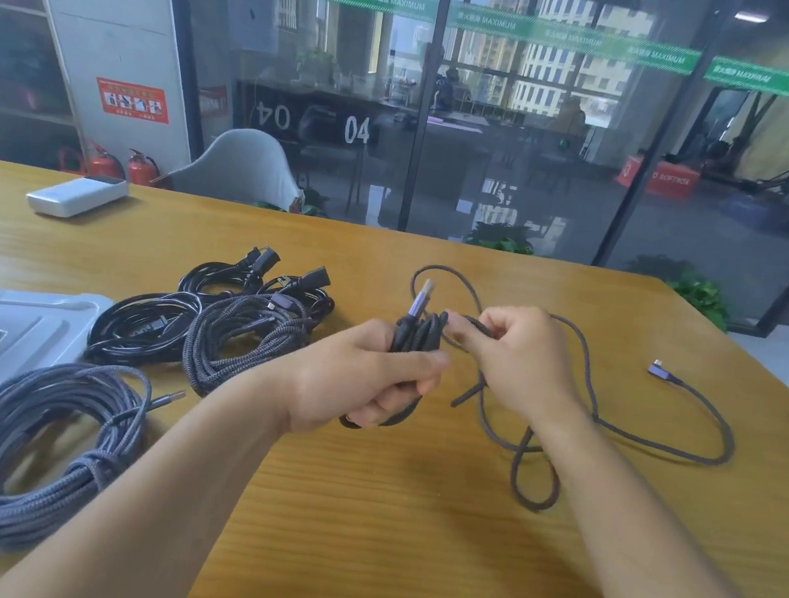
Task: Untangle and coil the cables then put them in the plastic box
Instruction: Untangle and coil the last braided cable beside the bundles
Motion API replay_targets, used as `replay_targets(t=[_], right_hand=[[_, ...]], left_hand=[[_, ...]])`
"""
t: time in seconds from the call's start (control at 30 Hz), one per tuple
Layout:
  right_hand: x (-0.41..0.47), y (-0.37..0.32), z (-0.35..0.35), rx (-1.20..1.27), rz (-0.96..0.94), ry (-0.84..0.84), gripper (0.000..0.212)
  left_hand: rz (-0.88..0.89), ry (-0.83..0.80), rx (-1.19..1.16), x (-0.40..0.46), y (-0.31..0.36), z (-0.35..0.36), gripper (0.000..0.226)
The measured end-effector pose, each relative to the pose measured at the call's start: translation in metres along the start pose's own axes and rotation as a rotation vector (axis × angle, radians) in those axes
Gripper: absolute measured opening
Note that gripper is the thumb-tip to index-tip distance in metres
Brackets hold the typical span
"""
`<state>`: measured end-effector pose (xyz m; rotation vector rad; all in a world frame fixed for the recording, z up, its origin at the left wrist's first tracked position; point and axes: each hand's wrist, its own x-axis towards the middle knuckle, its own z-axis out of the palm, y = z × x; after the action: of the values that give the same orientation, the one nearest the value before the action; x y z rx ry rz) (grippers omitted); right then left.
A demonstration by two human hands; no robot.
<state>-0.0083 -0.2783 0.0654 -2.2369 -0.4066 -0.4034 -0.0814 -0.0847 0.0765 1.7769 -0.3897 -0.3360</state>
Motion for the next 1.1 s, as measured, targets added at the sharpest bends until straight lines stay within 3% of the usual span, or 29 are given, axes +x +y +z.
replay_targets(t=[0.17,0.27,0.37,0.5,0.63,0.83,0.93,1.1], right_hand=[[-0.003,-0.005,-0.009,0.484,0.156,-0.275,0.058],[-0.003,-0.004,-0.012,0.582,0.134,-0.322,0.036],[-0.004,-0.002,-0.013,0.629,0.066,-0.339,0.041],[-0.008,-0.005,-0.013,0.515,-0.094,-0.365,0.026],[-0.012,-0.009,-0.012,0.474,-0.18,-0.378,0.024],[-0.012,-0.004,-0.021,0.162,-0.307,-0.315,0.01],[-0.01,-0.004,-0.029,0.269,-0.253,-0.34,0.017],[-0.003,0.007,-0.043,0.246,-0.112,-0.334,0.024]], left_hand=[[-0.037,0.059,0.092,0.007,-0.004,0.01,0.033],[-0.023,0.18,0.103,0.012,-0.008,0.008,0.038],[0.004,0.254,0.046,0.012,-0.01,0.007,0.035],[0.043,0.309,-0.073,0.009,-0.006,0.008,0.036],[0.06,0.447,0.065,0.012,-0.01,0.01,0.063],[0.113,0.601,0.042,0.016,-0.022,-0.003,0.063],[0.15,0.593,-0.02,0.013,-0.02,-0.003,0.037],[0.189,0.666,-0.286,0.012,-0.018,-0.01,0.045]])
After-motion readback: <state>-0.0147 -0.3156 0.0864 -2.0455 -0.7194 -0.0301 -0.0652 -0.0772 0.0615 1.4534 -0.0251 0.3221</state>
